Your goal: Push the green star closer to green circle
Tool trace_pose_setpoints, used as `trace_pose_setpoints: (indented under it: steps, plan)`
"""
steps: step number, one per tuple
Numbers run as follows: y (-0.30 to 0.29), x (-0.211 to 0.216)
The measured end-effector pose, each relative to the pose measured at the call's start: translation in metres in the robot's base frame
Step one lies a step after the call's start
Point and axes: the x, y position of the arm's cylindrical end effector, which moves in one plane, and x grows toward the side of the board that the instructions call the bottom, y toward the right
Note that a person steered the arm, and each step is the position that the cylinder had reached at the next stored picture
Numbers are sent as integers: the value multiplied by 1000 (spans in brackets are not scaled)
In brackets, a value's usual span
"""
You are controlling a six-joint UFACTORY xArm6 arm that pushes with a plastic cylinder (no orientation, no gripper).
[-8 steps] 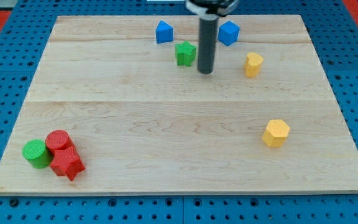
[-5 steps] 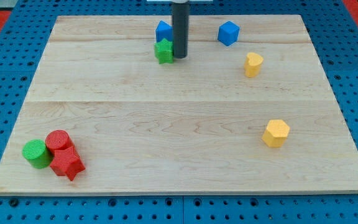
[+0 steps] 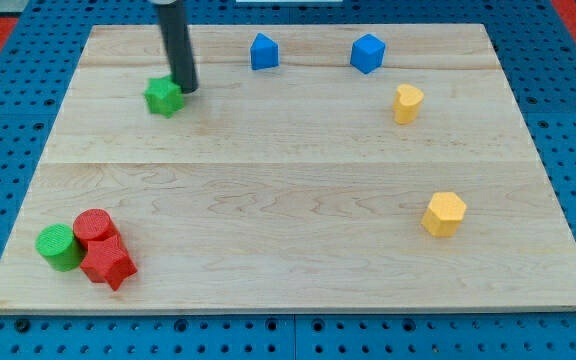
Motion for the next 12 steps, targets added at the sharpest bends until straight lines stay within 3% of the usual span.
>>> trace_pose_setpoints:
  steps: [2,3,4,7,10,12]
  plan:
    - [-70,43]
    - [-69,23]
    - [-97,30]
    - [-106,101]
    - [-120,103]
    - [-120,134]
